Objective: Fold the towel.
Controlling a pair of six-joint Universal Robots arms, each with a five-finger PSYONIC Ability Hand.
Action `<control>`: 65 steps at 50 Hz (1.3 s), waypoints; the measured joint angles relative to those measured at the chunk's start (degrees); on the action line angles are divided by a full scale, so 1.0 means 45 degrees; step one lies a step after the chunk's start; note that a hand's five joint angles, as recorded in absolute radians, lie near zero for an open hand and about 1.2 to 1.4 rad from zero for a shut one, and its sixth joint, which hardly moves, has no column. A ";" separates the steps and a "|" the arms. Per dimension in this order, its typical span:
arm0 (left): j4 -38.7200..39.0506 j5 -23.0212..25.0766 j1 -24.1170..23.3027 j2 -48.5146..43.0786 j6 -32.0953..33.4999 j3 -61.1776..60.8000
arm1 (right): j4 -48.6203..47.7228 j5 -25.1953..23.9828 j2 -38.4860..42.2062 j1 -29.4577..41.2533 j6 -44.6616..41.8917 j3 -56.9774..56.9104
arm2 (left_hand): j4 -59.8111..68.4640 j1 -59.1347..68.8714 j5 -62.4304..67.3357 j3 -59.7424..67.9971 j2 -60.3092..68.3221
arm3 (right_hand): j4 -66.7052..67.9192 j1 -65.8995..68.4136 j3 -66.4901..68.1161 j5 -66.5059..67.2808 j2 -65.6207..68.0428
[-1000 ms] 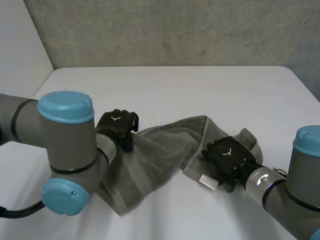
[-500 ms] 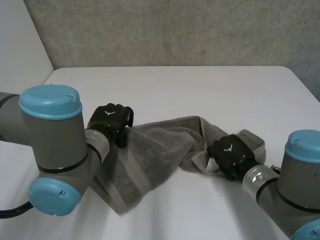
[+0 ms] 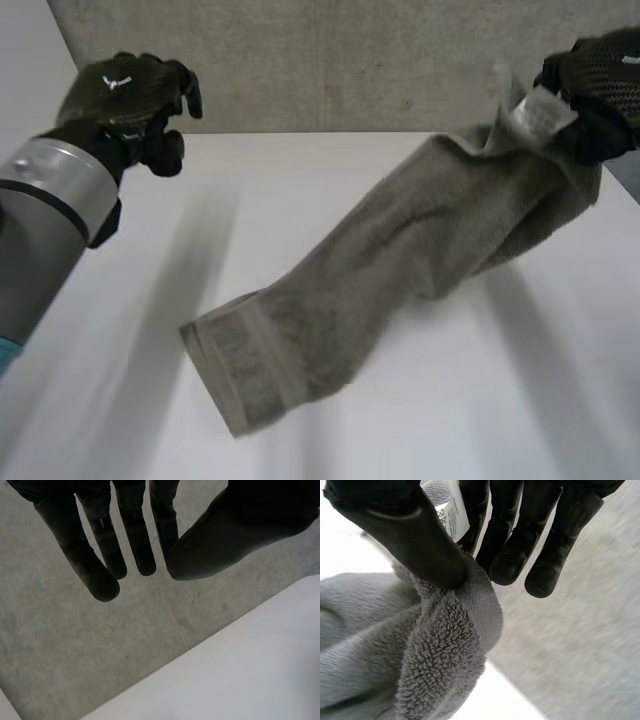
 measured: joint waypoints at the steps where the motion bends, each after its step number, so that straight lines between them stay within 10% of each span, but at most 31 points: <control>1: -0.0032 0.0171 0.0066 0.0021 0.0110 -0.0028 | 0.0551 -0.0288 0.0255 -0.0120 -0.0124 -0.0272 | 0.0000 0.0000 0.0000 0.0000 0.0000 | 0.0000 0.0011 0.0001 0.0000 0.0000; 8: -0.0386 0.0692 0.0120 -0.1018 0.0855 -0.0684 | 0.2047 -0.1231 0.1664 -0.0267 -0.0781 -0.0705 | -0.1700 0.3985 -0.1782 -0.0249 0.3621 | 0.0000 0.0012 0.0001 0.0000 0.0000; 13: -0.0564 0.0723 -0.0241 -0.2345 0.1070 -0.1465 | 0.1352 -0.1210 0.2159 -0.0068 -0.0856 0.0077 | -1.0982 -0.3264 -1.0941 -0.8168 -0.3669 | 0.0000 0.0012 0.0001 0.0001 0.0000; 25: -0.0623 0.0440 -0.1098 -0.4794 0.0066 -0.1767 | -0.0571 -0.1067 0.2615 0.0088 -0.0902 0.1597 | -1.5801 -0.7801 -1.6393 -1.3172 -0.8430 | 0.0000 0.0012 0.0001 0.0001 0.0000; 43: -0.0612 -0.0205 -0.1054 -0.7133 -0.0407 0.0006 | -0.0595 -0.1081 0.3068 0.0246 -0.0984 0.2065 | -1.5192 -0.7197 -1.5167 -1.2317 -0.7623 | 0.0001 0.0013 0.0001 0.0001 0.0000; 54: -0.0614 -0.0278 -0.1085 -0.7696 -0.0353 0.0453 | -0.0773 -0.1076 0.3060 0.0182 -0.0987 0.2405 | -0.6149 0.0404 -0.6806 -0.3266 0.1169 | 0.0000 0.0013 0.0001 0.0001 0.0000; 65: -0.0587 -0.0247 -0.1089 -0.7614 -0.0298 0.0377 | -0.0802 -0.1063 0.3011 0.0210 -0.0979 0.2400 | -0.0347 0.0724 -0.0481 0.2767 0.5243 | 0.0001 0.0013 0.0001 0.0001 0.0000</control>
